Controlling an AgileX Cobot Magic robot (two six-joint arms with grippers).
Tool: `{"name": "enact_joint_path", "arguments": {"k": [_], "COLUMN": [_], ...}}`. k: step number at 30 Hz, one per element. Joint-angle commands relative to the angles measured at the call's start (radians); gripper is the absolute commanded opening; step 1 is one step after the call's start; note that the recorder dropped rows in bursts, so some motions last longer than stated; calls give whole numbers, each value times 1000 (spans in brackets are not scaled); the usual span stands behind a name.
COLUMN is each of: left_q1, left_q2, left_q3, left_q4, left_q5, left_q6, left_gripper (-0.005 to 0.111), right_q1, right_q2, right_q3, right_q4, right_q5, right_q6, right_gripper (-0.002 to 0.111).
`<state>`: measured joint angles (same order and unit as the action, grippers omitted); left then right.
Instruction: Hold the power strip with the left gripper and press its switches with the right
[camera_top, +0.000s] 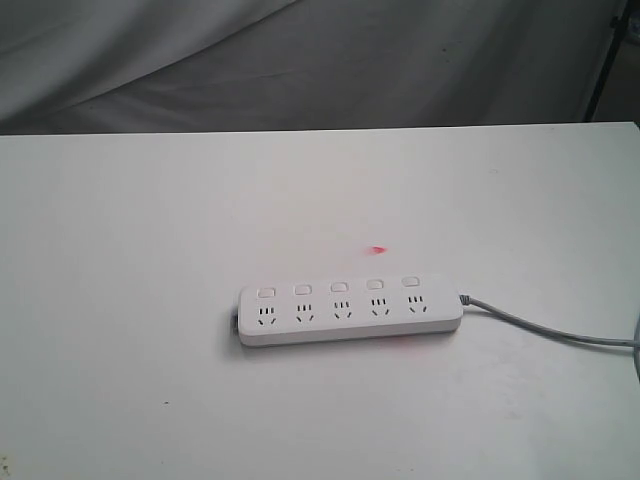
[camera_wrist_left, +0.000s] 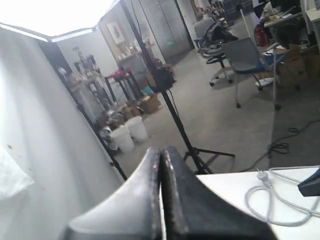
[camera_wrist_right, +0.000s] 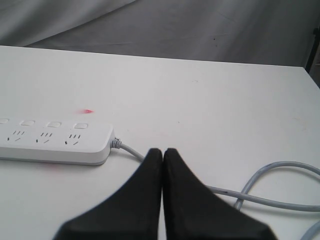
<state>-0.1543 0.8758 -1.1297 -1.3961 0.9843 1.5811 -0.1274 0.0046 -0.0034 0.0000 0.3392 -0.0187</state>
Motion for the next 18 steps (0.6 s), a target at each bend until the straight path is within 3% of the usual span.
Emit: {"name": "enact_joint_path", "arguments": {"k": [1, 18], "left_q1": [51, 233], "left_q2": [-162, -481], "left_q3": [-5, -5], "left_q4": [-14, -14], "left_q5": [5, 7], "left_q6": [-10, -10], "left_gripper": [0, 0], "right_q1": [-2, -2], "right_q2": [-5, -5], "right_q3": [3, 3], "right_q4": [-6, -6], "right_q5": [-2, -2], "right_q6": [-3, -3], "right_gripper": [0, 0]}}
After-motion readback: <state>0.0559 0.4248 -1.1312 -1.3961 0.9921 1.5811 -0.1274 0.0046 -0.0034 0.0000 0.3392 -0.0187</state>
